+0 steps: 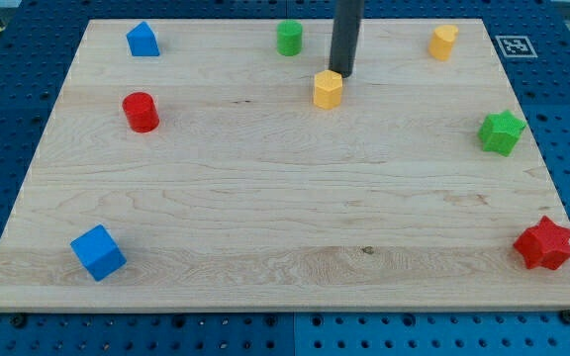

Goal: Move the yellow hexagon at the bottom center

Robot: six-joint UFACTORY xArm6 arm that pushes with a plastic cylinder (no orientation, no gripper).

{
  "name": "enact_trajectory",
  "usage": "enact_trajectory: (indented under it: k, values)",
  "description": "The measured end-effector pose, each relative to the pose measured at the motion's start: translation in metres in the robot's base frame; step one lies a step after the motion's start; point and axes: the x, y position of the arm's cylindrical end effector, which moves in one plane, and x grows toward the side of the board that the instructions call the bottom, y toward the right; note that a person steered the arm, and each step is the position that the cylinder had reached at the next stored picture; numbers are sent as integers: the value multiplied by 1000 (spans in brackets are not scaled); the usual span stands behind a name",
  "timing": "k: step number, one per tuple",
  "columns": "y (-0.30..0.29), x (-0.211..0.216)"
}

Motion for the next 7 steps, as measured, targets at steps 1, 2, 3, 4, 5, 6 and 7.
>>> enact_trajectory:
  k: [1, 2, 3, 4, 5, 6, 7]
  values:
    - [-12, 60]
    - [-12, 120]
    - [-12, 115]
    - [-14, 68]
    - [-39, 79]
    - [-62, 151]
    - [-62, 205]
